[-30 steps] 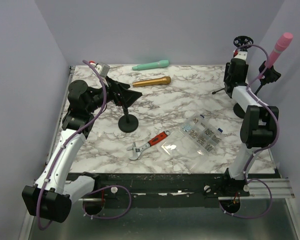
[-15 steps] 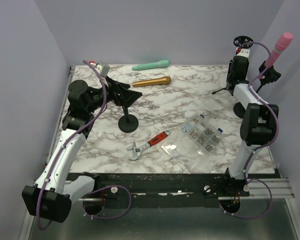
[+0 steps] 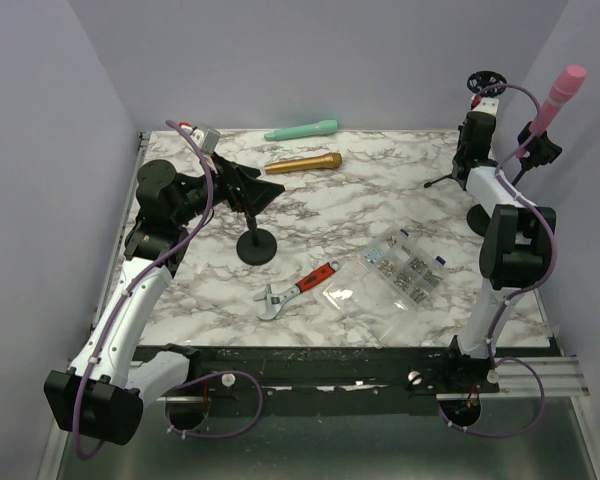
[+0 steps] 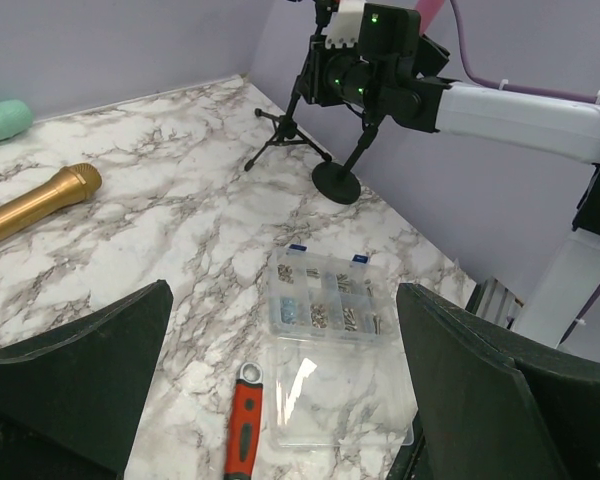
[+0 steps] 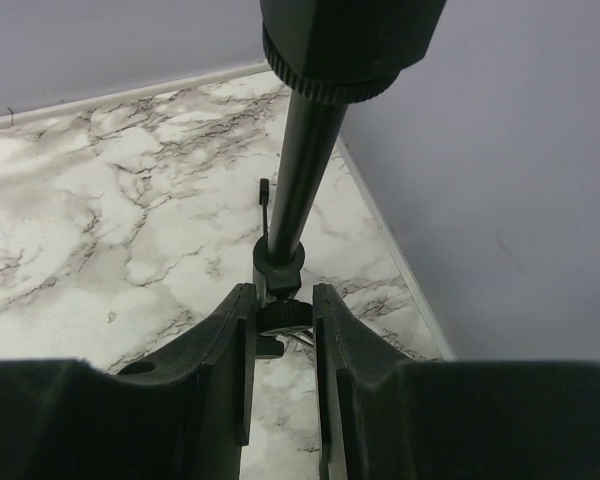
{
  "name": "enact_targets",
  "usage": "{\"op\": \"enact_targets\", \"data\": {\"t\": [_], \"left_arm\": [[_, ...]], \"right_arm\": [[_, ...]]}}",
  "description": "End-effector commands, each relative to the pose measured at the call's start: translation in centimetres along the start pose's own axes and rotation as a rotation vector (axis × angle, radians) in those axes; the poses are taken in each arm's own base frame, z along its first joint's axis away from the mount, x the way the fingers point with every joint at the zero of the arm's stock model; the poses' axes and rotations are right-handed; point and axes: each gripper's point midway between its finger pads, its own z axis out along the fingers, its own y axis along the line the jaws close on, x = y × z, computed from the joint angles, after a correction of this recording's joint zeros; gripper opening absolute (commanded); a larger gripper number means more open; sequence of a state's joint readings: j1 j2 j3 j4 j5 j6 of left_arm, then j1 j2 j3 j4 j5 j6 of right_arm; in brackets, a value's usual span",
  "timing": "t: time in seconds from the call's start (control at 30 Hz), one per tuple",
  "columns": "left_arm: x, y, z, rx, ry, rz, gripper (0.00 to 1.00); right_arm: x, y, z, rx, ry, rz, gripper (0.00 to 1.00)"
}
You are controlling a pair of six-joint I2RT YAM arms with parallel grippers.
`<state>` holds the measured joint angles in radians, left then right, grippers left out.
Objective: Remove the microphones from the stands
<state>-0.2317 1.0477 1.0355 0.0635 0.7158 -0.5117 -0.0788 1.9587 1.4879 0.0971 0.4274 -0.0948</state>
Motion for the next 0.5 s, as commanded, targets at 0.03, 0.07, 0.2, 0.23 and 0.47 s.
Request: {"op": "enact_targets", "data": {"t": [0.03,0.07,0.2,0.23,0.47], "left_arm": [[-0.1,-0.5,0.0,0.014,0.005,0.012,0.99],[-0.1,-0.5,0.0,0.014,0.007,0.011,0.98],[-0.1,-0.3,0.1,0.008,0.007,0.013,0.99],[0.0,-0.2,0.1,0.006,0.009,0.013,0.99],[0.1,0.0,0.2,-0.004,0.013,0.013,0.99]], "right_arm": [[2.1,2.0,1.5,-0.069,0.059,0.004,0.14],[2.4,2.5,1.7,-0.094,0.064,0.013,0.09],[2.8,4.5,2.5,-0.173,0.049,0.043,0.01],[2.9,4.9,2.6,-0.185,0.046,0.044,0.01],[5.2,4.4,3.5,-0.155,0.071,-0.076,0.01]]}}
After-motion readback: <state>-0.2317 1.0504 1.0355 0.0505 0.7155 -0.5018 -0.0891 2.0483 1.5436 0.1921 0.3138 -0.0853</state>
